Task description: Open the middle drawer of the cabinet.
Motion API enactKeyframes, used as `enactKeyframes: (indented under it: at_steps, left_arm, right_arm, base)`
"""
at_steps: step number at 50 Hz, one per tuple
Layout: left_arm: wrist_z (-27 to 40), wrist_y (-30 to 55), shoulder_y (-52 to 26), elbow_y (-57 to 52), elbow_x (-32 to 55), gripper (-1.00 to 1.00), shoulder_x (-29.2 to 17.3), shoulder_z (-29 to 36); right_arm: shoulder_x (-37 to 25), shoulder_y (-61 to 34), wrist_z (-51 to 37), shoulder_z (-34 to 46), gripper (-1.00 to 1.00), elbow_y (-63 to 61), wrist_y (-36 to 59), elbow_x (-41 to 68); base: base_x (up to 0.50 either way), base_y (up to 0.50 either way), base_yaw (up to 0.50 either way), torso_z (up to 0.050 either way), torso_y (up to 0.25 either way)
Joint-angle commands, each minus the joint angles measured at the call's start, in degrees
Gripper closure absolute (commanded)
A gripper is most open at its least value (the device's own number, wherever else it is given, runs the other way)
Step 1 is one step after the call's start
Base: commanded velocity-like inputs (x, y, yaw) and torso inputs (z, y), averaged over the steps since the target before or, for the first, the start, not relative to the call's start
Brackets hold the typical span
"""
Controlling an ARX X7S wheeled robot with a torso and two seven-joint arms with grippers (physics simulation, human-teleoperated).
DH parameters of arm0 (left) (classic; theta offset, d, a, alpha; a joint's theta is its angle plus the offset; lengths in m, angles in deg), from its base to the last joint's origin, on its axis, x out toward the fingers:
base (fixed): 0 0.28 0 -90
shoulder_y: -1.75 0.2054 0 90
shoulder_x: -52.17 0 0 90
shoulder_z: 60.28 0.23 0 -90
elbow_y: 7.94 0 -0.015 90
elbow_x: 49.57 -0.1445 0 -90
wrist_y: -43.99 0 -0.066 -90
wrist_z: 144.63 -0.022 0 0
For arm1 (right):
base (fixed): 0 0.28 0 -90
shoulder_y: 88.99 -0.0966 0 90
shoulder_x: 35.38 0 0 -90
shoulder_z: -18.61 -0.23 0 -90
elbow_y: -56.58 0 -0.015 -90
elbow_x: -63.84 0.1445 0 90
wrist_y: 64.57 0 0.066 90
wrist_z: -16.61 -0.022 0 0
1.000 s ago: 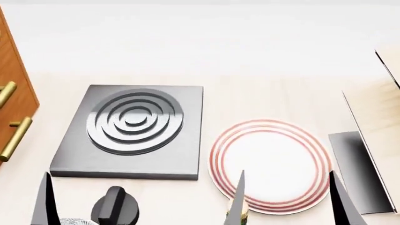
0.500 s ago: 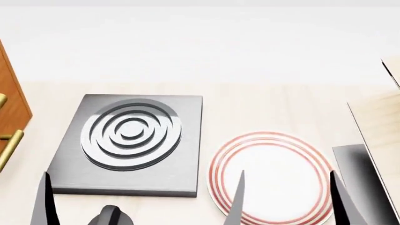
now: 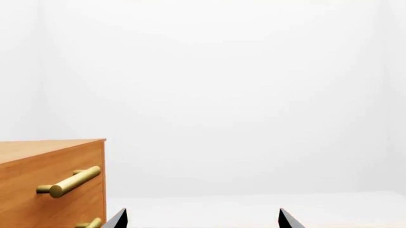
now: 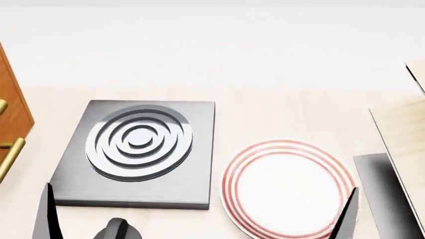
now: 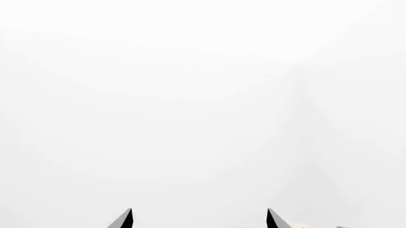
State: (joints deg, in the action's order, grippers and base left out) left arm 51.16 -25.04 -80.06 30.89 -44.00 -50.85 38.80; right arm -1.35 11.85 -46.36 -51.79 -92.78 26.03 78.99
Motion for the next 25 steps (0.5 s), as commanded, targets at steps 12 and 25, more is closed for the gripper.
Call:
enactKeyframes:
  at_steps: [12,25]
  left_arm:
    - [1.1,0.0,-0.3,0.2,0.4,-1.00,-0.8,0.5]
    - [1.7,-0.1,-0.2,0.2,0.4,-1.00,-1.2,1.0]
  right_arm:
    - [-21.6,13.7,-26.6,-5.5,-1.00,0.5,-9.8,3.8]
    - [-18.5,26.5,-25.3,-18.3,-1.00,2.2,-10.8,4.4]
  base:
    - [0.00,0.00,0.00,0.000,0.000]
    - [0.00,0.00,0.00,0.000,0.000]
